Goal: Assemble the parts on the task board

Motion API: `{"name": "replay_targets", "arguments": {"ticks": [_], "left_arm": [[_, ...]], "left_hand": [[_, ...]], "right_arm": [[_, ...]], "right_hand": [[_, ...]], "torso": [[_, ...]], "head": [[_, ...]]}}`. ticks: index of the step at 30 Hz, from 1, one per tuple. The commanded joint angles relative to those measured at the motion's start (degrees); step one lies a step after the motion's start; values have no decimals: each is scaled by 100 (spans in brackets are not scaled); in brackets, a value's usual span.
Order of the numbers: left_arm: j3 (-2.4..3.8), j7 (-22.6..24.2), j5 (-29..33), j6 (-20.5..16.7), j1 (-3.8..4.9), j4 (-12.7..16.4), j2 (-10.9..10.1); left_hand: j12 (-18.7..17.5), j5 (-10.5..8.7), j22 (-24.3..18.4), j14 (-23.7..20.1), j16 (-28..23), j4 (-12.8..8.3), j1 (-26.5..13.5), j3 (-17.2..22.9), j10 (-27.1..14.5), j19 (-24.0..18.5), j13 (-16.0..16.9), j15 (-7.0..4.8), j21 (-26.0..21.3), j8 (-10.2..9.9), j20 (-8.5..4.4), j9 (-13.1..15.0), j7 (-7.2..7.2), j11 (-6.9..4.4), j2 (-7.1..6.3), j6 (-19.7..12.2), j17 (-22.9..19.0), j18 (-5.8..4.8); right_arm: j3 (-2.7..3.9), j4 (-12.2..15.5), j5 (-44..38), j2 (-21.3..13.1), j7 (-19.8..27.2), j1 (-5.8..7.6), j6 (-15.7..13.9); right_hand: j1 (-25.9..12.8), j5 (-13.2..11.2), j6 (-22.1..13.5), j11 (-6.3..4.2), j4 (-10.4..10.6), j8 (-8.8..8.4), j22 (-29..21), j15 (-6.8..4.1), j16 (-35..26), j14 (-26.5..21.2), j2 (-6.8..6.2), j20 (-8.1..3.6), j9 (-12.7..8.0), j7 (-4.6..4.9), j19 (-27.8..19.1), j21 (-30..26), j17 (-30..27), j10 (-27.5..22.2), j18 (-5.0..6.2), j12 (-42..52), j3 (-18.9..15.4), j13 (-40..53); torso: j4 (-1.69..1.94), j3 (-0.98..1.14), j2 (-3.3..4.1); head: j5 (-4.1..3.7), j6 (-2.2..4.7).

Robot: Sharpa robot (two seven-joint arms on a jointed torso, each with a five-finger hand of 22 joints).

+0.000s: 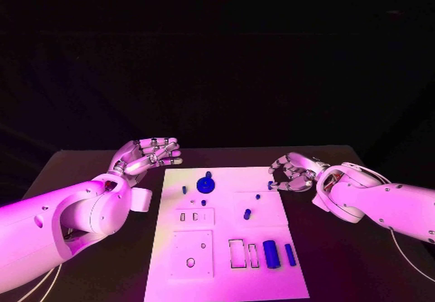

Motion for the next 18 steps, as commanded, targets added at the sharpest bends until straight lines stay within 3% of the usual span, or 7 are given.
{"name": "replay_targets", "arguments": {"ticks": [1, 4, 12, 18], "left_arm": [[2, 43, 14, 115, 6, -6, 23], [2, 42, 14, 116, 5, -17, 30], [2, 43, 14, 117, 5, -40, 35], [2, 44, 14, 117, 5, -46, 35]], "left_hand": [[-17, -26, 7, -31, -37, -25, -61, -17, -44, -33, -5, -2, 34, -20, 14, -7, 145, -1, -1, -28, 9, 60], [-17, -26, 7, -31, -37, -25, -61, -17, -44, -33, -5, -2, 34, -20, 14, -7, 145, -1, -1, -28, 9, 60], [-17, -26, 7, -31, -37, -25, -61, -17, -44, -33, -5, -2, 34, -20, 14, -7, 145, -1, -1, -28, 9, 60], [-17, -26, 7, -31, -37, -25, -61, -17, -44, -33, -5, -2, 34, -20, 14, -7, 145, -1, -1, -28, 9, 60]], "right_arm": [[-2, -110, 144, 22, 361, -36, 200], [-3, -213, 136, 45, 382, -67, 247], [-3, -449, 102, 135, 415, -137, 324], [-3, -516, 106, 196, 416, -185, 316]], "right_hand": [[46, -13, -30, 2, -41, -23, 1240, 22, -3, 530, 0, 23, -7, 10, 397, 21, 1213, -7, -36, 3, 2, 360], [57, -1, -27, 3, -49, -23, 1252, 23, 1, 534, 1, 24, -7, 11, 406, 34, 1227, 15, -40, 22, 9, 383], [68, 14, -20, 4, -58, -21, 1258, 24, 2, 535, -1, 25, -6, 11, 410, 40, 1233, 5, -42, 14, 14, 372], [81, 37, 17, 3, -62, -6, 1277, 26, 8, 539, 35, 28, -1, 11, 424, 60, 1251, 34, -48, 38, 54, 402]], "torso": [[21, 0, 6], [25, -11, 4], [24, 1, 10], [18, -8, 4]], "head": [[2, -8], [3, -12], [23, -30], [30, -41]]}}
